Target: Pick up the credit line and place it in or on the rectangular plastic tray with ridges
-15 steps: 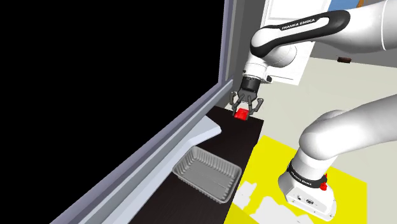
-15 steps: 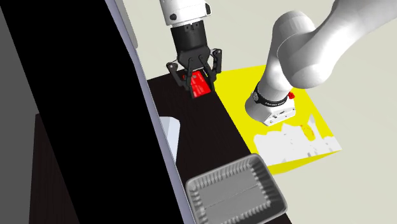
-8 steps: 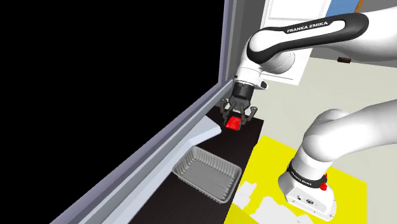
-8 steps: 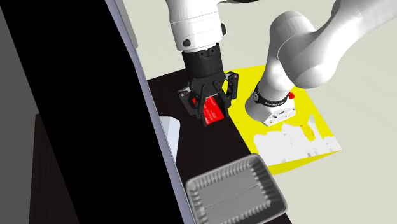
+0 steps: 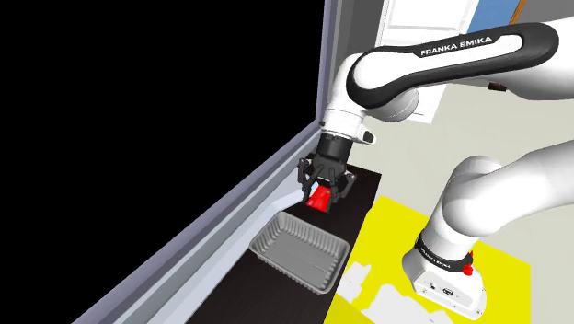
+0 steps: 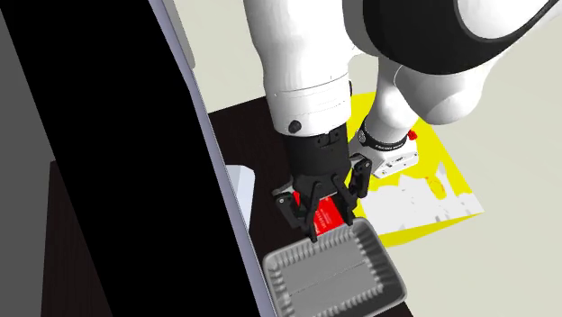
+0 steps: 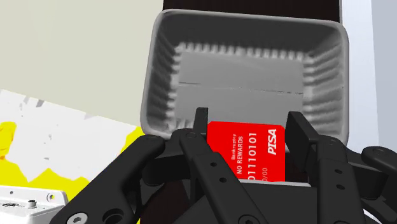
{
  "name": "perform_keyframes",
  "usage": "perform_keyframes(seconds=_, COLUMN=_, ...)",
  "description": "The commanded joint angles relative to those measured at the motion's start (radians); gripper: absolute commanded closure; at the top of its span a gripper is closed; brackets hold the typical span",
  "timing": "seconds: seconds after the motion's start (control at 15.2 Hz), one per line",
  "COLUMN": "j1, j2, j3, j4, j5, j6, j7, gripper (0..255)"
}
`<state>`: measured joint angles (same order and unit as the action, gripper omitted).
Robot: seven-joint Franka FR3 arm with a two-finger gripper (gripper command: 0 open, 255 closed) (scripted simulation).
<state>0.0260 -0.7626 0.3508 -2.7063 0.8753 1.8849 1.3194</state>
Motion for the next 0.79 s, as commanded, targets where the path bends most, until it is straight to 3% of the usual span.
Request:
perform_keyframes(seconds=0.0, j1=0.024, j2=0.029, j3=0.058, j4=0.02, j5=0.046, j6=0.045, j7=0.038, gripper=255)
perform_keyframes(seconds=0.33, j1=0.064, j2=0.107, j3=0.191, j4=0.095, j5=0.125, j6=0.14, j7=0.134, gripper=255)
perform_keyframes(seconds=0.73, j1=0.071, j2=0.153, j3=0.234, j4=0.068, j5=0.169, j6=0.214, j7=0.1, gripper=255)
